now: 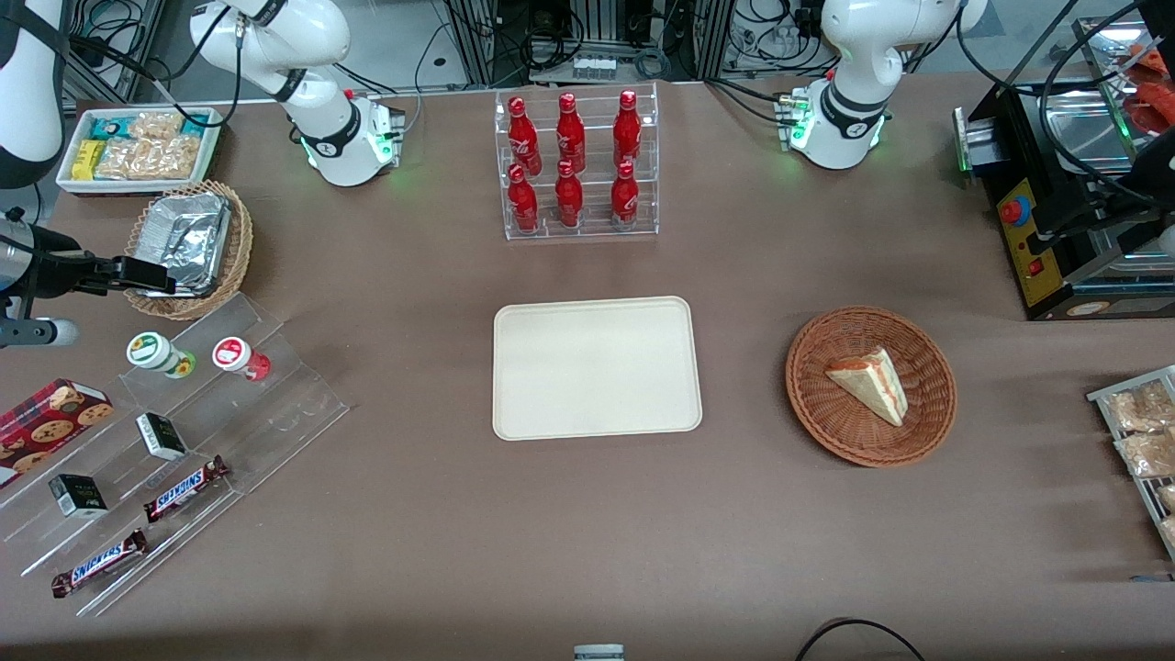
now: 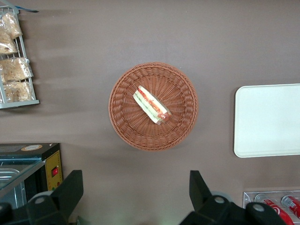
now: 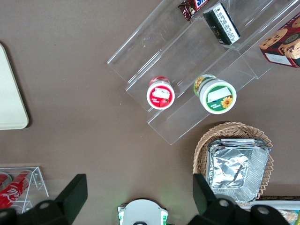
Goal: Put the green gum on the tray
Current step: 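Move the right gripper toward the acrylic snack stand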
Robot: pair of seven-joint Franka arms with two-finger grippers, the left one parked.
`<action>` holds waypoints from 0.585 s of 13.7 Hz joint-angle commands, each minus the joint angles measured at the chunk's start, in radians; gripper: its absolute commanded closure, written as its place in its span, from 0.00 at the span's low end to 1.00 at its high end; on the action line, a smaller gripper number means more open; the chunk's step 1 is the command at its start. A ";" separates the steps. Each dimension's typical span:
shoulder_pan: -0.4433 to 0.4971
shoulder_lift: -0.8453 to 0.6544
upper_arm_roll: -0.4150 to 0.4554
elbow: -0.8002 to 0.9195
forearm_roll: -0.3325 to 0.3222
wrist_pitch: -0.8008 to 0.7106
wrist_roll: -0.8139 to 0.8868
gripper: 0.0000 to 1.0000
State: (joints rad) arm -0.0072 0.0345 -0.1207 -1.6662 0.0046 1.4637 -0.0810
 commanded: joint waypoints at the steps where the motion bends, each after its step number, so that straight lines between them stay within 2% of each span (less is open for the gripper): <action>1: 0.003 0.001 -0.004 0.020 -0.012 -0.023 0.000 0.00; 8: -0.002 0.004 -0.005 -0.039 -0.014 0.044 -0.040 0.00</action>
State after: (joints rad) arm -0.0074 0.0423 -0.1221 -1.6790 0.0045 1.4742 -0.0893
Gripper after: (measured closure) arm 0.000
